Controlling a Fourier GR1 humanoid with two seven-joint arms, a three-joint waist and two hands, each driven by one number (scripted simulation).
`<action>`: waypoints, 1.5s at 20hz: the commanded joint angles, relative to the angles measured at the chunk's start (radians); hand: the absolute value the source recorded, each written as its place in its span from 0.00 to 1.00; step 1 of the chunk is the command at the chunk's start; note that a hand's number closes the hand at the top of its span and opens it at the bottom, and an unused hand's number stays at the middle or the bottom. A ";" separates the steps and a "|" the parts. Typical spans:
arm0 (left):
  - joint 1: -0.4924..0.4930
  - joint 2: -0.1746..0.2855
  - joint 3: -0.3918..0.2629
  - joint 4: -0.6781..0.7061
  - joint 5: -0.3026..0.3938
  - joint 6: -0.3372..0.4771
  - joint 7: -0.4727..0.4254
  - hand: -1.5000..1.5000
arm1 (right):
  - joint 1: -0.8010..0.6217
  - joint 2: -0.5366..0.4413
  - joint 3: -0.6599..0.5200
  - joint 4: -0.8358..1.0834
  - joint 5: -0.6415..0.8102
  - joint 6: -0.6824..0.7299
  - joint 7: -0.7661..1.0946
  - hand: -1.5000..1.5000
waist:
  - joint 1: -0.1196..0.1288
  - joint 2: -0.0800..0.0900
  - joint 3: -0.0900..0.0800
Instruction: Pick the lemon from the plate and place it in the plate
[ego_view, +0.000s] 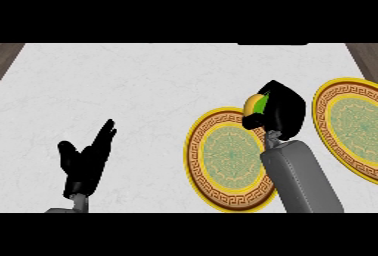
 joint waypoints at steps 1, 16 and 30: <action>0.020 0.000 -0.013 0.015 0.003 -0.017 0.003 0.50 | -0.138 -0.056 -0.167 0.075 0.158 -0.104 0.240 1.00 | 0.031 0.012 -0.008; -0.055 -0.003 -0.011 0.026 0.002 -0.020 0.051 0.50 | -0.298 -0.023 -0.470 0.141 0.654 -0.414 0.527 1.00 | 0.034 0.010 0.000; -0.030 -0.039 -0.025 0.049 -0.027 0.010 0.023 0.50 | -0.134 -0.034 -0.807 0.187 0.870 -0.672 0.436 1.00 | 0.012 0.001 0.000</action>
